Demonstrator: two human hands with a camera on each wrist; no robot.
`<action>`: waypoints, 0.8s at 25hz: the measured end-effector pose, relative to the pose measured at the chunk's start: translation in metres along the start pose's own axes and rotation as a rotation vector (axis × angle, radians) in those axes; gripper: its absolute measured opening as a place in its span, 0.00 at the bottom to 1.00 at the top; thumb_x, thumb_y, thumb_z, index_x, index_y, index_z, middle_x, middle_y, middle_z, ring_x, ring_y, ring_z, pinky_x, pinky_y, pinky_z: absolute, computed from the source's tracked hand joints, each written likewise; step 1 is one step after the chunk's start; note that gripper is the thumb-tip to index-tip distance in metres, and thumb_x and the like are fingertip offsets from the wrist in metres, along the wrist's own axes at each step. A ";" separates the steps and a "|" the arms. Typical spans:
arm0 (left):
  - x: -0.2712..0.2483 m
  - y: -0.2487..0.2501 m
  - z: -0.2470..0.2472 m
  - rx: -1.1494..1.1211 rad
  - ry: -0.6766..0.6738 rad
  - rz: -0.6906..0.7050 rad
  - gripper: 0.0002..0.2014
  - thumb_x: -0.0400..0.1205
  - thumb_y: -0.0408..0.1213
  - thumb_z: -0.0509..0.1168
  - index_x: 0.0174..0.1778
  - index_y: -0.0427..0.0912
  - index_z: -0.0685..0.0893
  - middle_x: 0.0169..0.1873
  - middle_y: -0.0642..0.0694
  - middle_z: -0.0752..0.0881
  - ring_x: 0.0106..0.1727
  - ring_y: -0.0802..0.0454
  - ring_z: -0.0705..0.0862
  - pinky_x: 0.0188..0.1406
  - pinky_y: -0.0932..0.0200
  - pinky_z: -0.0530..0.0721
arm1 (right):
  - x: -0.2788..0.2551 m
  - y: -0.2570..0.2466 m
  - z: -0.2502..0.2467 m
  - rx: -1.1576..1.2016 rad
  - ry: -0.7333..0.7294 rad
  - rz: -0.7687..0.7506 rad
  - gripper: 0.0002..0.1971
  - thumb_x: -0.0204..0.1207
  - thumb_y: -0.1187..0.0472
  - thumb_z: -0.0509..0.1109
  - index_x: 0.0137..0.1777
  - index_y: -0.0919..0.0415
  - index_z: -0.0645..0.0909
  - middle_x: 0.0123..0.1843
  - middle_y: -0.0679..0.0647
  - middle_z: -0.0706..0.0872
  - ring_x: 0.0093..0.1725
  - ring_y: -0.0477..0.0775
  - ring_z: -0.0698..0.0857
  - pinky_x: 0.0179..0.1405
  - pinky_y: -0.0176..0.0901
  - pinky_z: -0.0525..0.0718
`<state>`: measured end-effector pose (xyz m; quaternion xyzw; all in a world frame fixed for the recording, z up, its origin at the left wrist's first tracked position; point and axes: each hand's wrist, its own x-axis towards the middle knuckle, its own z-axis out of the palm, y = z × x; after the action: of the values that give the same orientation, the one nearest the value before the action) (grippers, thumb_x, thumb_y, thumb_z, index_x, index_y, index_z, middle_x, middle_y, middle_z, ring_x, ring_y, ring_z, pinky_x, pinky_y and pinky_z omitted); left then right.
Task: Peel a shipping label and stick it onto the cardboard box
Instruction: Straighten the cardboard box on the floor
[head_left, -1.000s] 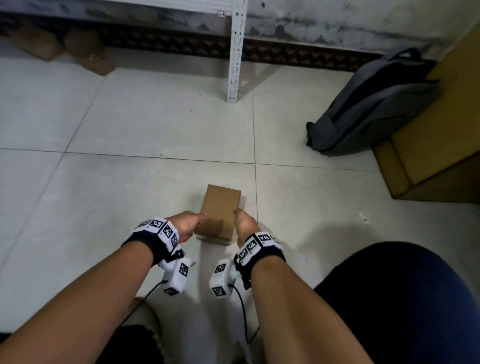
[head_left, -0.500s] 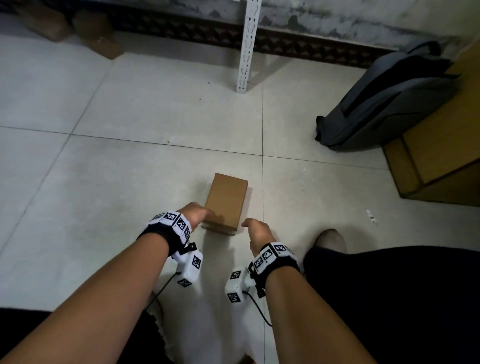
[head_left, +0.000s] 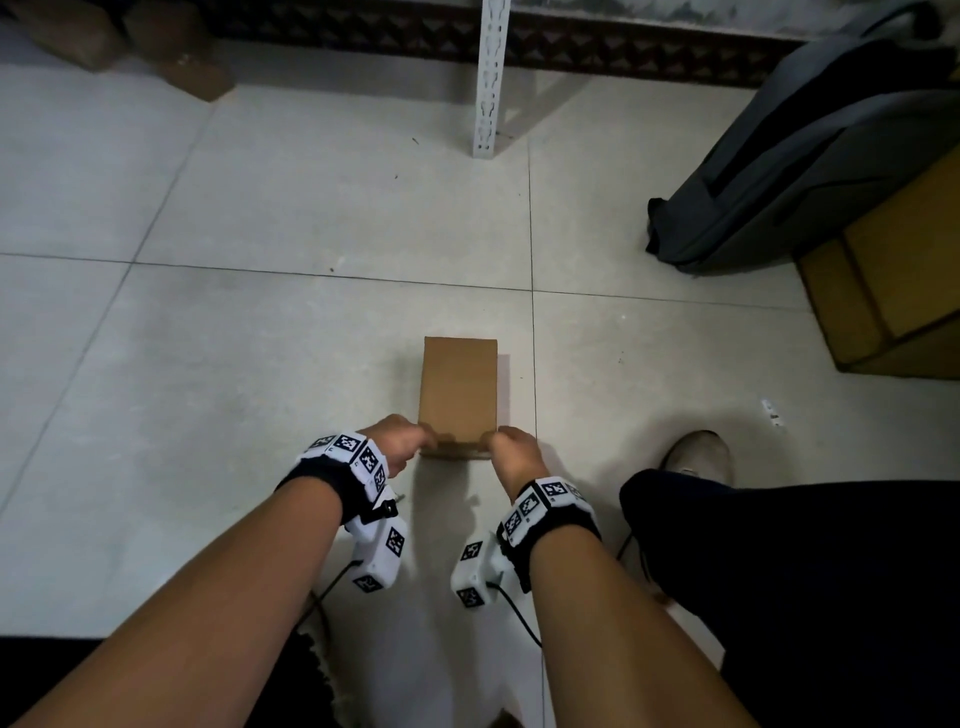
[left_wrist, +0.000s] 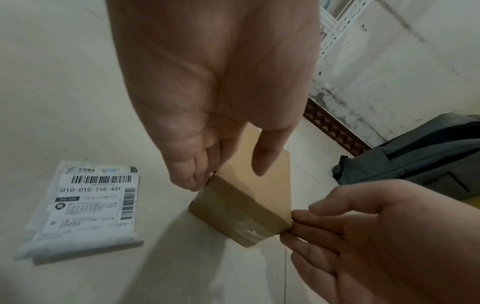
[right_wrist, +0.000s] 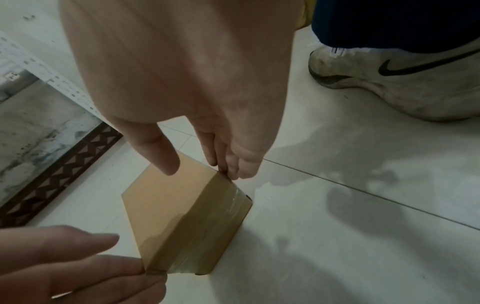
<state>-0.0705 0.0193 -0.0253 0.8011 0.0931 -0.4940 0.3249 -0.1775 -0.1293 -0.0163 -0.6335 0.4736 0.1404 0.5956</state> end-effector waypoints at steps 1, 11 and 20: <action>-0.002 0.000 0.002 -0.043 -0.012 0.000 0.08 0.70 0.38 0.69 0.37 0.40 0.77 0.21 0.46 0.65 0.18 0.52 0.59 0.23 0.59 0.55 | -0.001 0.002 -0.002 0.003 0.011 -0.002 0.10 0.75 0.61 0.67 0.54 0.59 0.83 0.54 0.58 0.84 0.53 0.59 0.80 0.57 0.44 0.74; -0.014 -0.006 0.042 -0.146 -0.163 -0.035 0.13 0.65 0.37 0.75 0.40 0.37 0.81 0.22 0.45 0.70 0.18 0.50 0.69 0.21 0.64 0.64 | -0.013 0.025 -0.033 -0.152 0.113 0.063 0.15 0.75 0.58 0.66 0.55 0.68 0.85 0.54 0.63 0.89 0.49 0.64 0.83 0.50 0.46 0.78; -0.008 -0.023 0.009 -0.181 -0.013 -0.093 0.16 0.81 0.43 0.58 0.44 0.32 0.84 0.46 0.29 0.90 0.44 0.38 0.87 0.43 0.56 0.79 | -0.030 -0.017 -0.018 -0.140 0.348 -0.157 0.19 0.76 0.70 0.63 0.66 0.69 0.83 0.63 0.65 0.88 0.50 0.61 0.84 0.47 0.39 0.77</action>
<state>-0.0918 0.0328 -0.0309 0.7600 0.1723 -0.5035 0.3731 -0.1868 -0.1346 0.0214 -0.7229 0.5077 0.0144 0.4684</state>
